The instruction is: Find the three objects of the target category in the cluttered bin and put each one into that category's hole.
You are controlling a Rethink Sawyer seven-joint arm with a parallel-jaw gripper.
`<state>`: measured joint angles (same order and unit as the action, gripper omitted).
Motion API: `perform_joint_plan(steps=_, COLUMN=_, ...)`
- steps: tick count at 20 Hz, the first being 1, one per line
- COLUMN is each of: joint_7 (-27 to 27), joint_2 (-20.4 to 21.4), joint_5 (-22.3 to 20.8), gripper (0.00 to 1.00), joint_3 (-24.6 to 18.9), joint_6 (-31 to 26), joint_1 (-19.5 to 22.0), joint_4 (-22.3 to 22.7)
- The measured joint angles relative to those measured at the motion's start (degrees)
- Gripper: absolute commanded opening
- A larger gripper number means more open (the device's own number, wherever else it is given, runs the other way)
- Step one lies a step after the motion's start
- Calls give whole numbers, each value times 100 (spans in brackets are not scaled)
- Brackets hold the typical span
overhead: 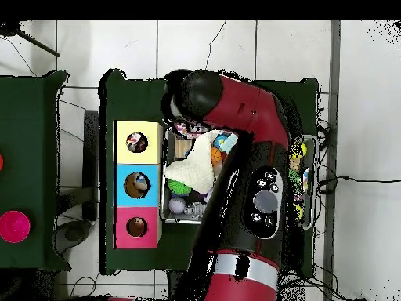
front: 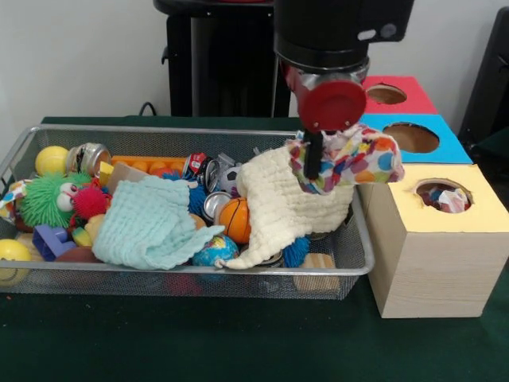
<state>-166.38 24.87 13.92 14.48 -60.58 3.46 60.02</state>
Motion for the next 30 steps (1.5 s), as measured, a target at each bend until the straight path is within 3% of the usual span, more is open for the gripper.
perform_joint_plan(steps=19, joint_7=0, joint_2=-490, joint_5=163, gripper=0, joint_3=17, joint_6=0, joint_1=-979, joint_4=-223)
perform_joint_plan(steps=30, joint_7=0, joint_2=-585, joint_5=264, gripper=0, joint_3=20, joint_6=196, joint_1=-951, joint_4=-173)
